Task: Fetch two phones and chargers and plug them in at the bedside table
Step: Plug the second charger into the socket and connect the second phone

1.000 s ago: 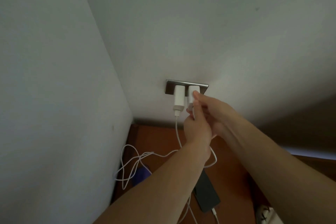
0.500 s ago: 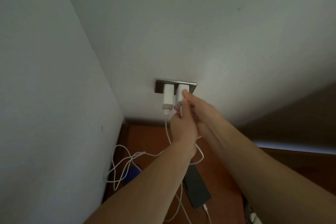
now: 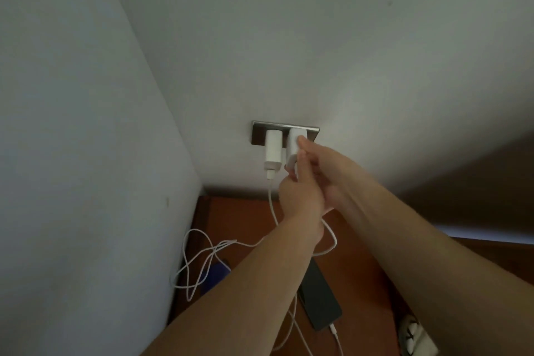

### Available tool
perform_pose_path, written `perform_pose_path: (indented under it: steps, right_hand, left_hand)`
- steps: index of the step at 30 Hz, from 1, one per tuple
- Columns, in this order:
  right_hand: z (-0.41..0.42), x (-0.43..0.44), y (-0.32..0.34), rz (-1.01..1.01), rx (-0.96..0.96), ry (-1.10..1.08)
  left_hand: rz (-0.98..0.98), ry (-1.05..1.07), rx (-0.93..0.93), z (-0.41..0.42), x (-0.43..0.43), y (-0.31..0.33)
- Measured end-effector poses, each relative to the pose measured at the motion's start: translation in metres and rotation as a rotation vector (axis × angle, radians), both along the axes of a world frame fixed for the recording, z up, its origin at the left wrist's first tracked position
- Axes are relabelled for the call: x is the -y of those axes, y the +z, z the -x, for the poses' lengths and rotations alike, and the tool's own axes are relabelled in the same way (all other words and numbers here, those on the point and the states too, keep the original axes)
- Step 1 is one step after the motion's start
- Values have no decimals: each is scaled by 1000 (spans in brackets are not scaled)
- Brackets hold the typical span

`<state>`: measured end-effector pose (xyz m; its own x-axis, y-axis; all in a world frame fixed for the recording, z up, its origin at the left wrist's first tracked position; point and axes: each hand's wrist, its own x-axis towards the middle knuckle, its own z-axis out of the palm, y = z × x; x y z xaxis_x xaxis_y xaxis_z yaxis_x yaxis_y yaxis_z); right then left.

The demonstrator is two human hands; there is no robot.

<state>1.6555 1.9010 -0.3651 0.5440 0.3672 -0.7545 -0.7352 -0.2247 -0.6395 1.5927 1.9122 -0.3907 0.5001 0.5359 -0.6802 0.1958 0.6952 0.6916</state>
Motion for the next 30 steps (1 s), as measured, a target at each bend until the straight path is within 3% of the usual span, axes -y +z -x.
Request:
perform_pose_path:
  steps: [13, 18, 22, 26, 30]
  right_hand:
    - [16, 2, -20, -9, 38, -82]
    - [1, -4, -4, 5, 21, -32]
    - [16, 3, -21, -1, 60, -128]
    - [14, -2, -21, -27, 71, -171]
    - [17, 2, -23, -54, -4, -127]
  left_hand:
    - [-85, -44, 43, 11, 0, -17]
    - [-14, -24, 3, -2, -1, -6]
    - [-97, -65, 86, 9, -2, -23]
    - [-55, -44, 104, 8, -4, -16]
    - [-18, -278, 48, 28, -14, 1]
